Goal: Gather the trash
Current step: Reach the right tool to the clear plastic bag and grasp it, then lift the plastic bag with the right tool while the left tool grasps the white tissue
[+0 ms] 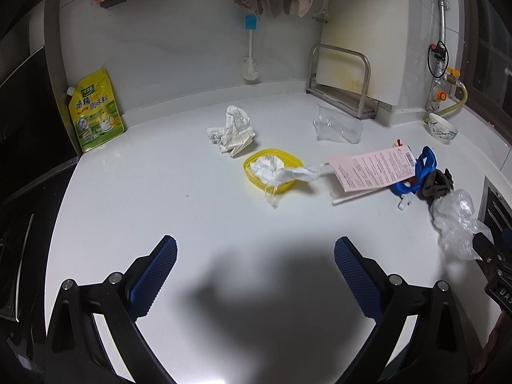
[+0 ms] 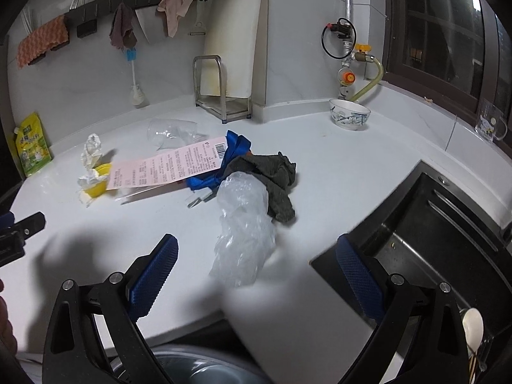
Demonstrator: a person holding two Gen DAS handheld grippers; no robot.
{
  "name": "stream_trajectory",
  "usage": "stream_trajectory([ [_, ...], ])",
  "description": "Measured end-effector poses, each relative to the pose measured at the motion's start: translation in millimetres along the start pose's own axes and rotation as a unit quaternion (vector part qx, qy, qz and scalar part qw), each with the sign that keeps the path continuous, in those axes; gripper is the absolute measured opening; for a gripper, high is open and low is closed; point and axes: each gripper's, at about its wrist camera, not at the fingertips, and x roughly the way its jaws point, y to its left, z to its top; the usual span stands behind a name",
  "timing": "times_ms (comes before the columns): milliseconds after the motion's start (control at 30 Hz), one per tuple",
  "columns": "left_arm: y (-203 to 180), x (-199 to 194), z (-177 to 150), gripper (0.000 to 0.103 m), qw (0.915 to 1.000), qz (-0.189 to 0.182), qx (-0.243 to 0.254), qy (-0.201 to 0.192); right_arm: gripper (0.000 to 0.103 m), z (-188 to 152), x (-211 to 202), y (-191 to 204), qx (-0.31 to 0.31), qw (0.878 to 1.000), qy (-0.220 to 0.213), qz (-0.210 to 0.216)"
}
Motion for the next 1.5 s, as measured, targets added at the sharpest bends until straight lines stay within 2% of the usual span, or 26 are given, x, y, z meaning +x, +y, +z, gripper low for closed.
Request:
stream_trajectory([
  [400, -2, 26, 3, 0.097, 1.0000, -0.001, 0.001, 0.001, 0.094, 0, 48, 9, -0.015, 0.999, 0.027, -0.026],
  [433, -2, 28, 3, 0.097, 1.0000, 0.000, 0.001, 0.002, 0.091, -1, 49, 10, -0.016, 0.999, 0.029, -0.029],
  [567, -1, 31, 3, 0.097, 1.0000, 0.001, 0.000, 0.002, 0.071, -3, 57, 9, -0.011, 0.999, 0.041, -0.026],
  [733, -1, 34, 5, 0.097, 1.0000, -0.001, -0.002, -0.001, 0.029, -6, 65, 7, -0.003, 0.998, 0.063, -0.010],
  [800, -1, 36, 6, 0.097, 1.0000, -0.001, -0.005, -0.003, 0.025, -8, 64, 6, -0.002, 0.998, 0.066, -0.005],
  [1067, 5, 45, 13, 0.097, 0.9998, -0.013, -0.013, 0.000, 0.017, -15, 39, 3, 0.013, 0.998, 0.059, 0.034],
  [1267, 7, 54, 26, 0.097, 0.9997, -0.016, -0.016, 0.000, 0.016, -15, 20, 7, 0.010, 0.997, 0.043, 0.059],
  [1500, 5, 72, 44, 0.097, 0.9999, -0.009, -0.003, -0.004, 0.016, -17, 17, 12, 0.016, 0.996, 0.045, 0.080],
])
